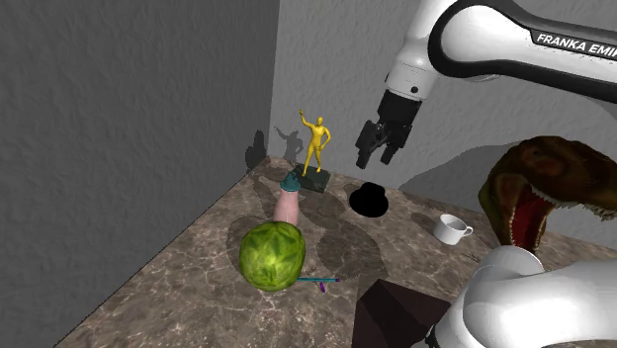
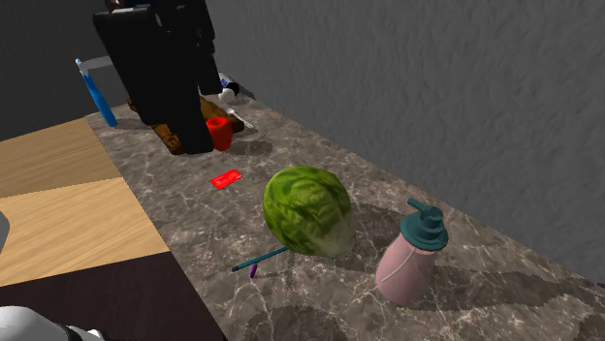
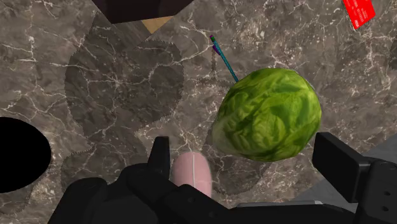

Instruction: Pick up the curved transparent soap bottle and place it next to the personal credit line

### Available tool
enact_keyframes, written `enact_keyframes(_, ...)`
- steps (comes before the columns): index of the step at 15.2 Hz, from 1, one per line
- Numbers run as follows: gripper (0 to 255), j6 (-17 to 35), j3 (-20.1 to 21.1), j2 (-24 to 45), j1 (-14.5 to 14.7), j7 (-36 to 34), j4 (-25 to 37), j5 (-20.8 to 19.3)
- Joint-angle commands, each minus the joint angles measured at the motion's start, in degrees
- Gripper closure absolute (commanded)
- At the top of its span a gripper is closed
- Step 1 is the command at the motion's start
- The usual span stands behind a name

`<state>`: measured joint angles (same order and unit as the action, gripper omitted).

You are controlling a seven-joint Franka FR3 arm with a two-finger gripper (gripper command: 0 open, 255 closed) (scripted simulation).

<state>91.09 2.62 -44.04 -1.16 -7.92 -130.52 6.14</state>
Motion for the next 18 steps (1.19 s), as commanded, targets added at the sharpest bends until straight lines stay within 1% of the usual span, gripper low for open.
enact_keyframes(1,0,0.00,0.00,0.00,0.00,0.00,0.00,0.00)
enact_keyframes(6,0,10.44,-2.51,5.09,0.94,8.13,-3.97,-1.83)
enact_keyframes(10,0,18.72,-4.46,10.80,1.76,14.45,-5.38,-2.74)
enact_keyframes(14,0,26.62,-6.32,17.70,2.74,20.75,-5.18,-3.03)
enact_keyframes(18,0,33.79,-8.01,25.47,3.88,27.17,-3.41,-2.51)
